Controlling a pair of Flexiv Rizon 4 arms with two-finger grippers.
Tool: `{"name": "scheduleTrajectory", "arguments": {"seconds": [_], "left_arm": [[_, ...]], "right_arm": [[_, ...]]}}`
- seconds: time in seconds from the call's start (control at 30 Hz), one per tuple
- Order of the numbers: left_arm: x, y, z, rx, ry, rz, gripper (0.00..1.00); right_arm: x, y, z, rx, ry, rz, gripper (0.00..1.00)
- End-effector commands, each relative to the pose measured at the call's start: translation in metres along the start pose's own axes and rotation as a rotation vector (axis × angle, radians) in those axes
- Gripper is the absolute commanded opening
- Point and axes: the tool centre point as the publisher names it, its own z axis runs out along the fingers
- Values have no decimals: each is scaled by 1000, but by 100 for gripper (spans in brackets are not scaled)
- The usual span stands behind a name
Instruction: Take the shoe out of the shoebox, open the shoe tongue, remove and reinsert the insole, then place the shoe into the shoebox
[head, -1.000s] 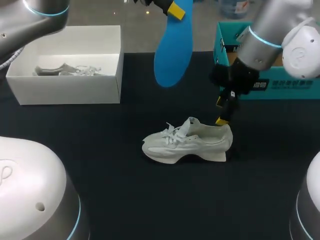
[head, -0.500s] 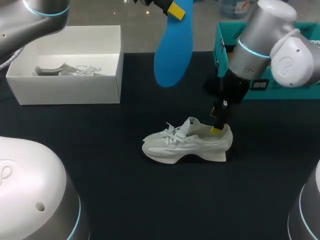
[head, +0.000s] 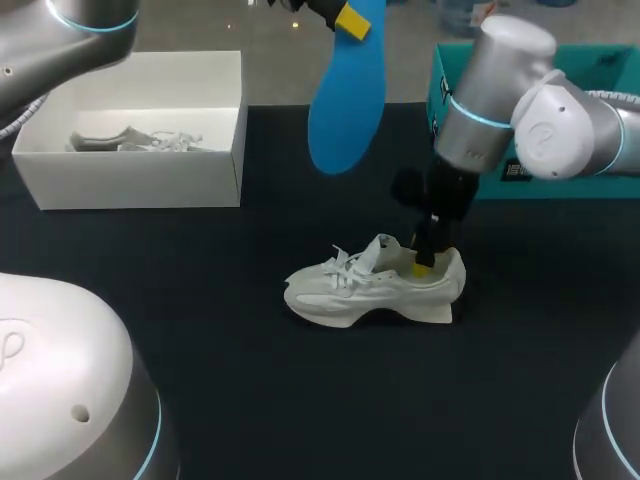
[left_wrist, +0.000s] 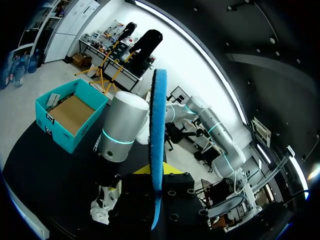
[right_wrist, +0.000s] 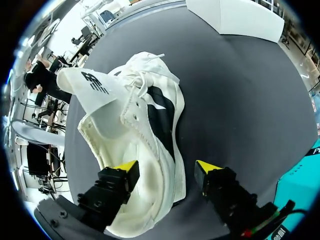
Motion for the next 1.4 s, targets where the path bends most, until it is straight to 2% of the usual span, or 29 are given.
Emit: {"name": "scheduleTrajectory", "arguments": {"seconds": [0.03, 0.4, 0.7, 0.83, 0.9, 1.4], "left_arm": [[-1, -1, -1, -2, 3, 1, 0], [-1, -1, -1, -2, 3, 1, 0], [-1, -1, -1, -2, 3, 1, 0], [-1, -1, -1, -2, 3, 1, 0], [-1, -1, -1, -2, 3, 1, 0], [-1, -1, -1, -2, 3, 1, 0]], "right_arm": [[8, -9, 3, -22, -18, 12, 0], [24, -18, -16, -41, -80, 28, 0], [31, -21, -67, -15, -182, 13, 0], [29, -21, -80, -20, -186, -11, 0], [24, -20, -81, -40, -148, -37, 0], [24, -20, -81, -40, -148, -37, 0]]}}
